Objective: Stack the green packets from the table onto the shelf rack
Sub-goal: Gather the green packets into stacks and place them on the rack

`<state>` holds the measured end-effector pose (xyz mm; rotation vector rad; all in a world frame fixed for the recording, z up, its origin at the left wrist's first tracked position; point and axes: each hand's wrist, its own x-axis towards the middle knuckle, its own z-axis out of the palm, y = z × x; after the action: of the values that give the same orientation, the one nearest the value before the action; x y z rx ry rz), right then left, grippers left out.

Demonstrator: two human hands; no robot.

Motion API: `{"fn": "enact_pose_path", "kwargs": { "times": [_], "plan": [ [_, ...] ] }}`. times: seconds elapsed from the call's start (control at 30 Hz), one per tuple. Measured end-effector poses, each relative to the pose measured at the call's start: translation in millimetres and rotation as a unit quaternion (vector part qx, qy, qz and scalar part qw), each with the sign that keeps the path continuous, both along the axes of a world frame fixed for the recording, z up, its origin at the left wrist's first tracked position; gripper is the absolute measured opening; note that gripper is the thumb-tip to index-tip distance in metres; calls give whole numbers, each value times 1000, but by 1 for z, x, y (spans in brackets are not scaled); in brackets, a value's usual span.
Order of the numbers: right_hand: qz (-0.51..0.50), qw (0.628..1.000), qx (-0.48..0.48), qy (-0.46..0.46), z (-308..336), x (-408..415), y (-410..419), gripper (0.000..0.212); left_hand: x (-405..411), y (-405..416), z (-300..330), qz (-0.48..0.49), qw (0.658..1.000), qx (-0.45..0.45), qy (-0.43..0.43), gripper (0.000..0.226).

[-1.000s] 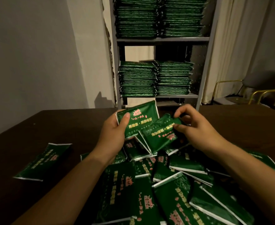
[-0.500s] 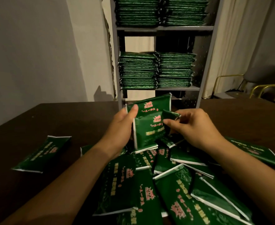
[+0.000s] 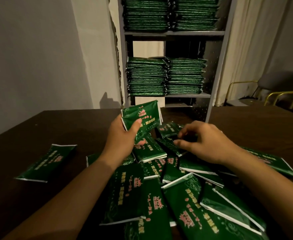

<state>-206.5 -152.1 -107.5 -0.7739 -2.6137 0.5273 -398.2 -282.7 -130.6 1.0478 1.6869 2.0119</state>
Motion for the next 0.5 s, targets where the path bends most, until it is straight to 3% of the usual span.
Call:
{"fn": "enact_pose_path", "kwargs": {
  "times": [0.1, 0.23, 0.33, 0.43, 0.5],
  "plan": [
    [29, 995, 32, -86, 4, 4, -2, 49, 3, 2, -6, -12, 1000, -25, 12, 18],
    [47, 993, -52, -90, 25, 27, 12, 42, 5, 2, -8, -17, 998, -44, 34, 21],
    [62, 976, -130, -164, 32, 43, 15, 76, 5, 5, -11, -17, 998, -50, 44, 23],
    [86, 967, -74, -227, 23, 40, 9, 106, 7, 6, -12, -16, 997, -58, 50, 20],
    [84, 969, -15, -232, 16, 32, 3, 105, 8, 6, -12, -16, 996, -64, 52, 21]
  ]
}}
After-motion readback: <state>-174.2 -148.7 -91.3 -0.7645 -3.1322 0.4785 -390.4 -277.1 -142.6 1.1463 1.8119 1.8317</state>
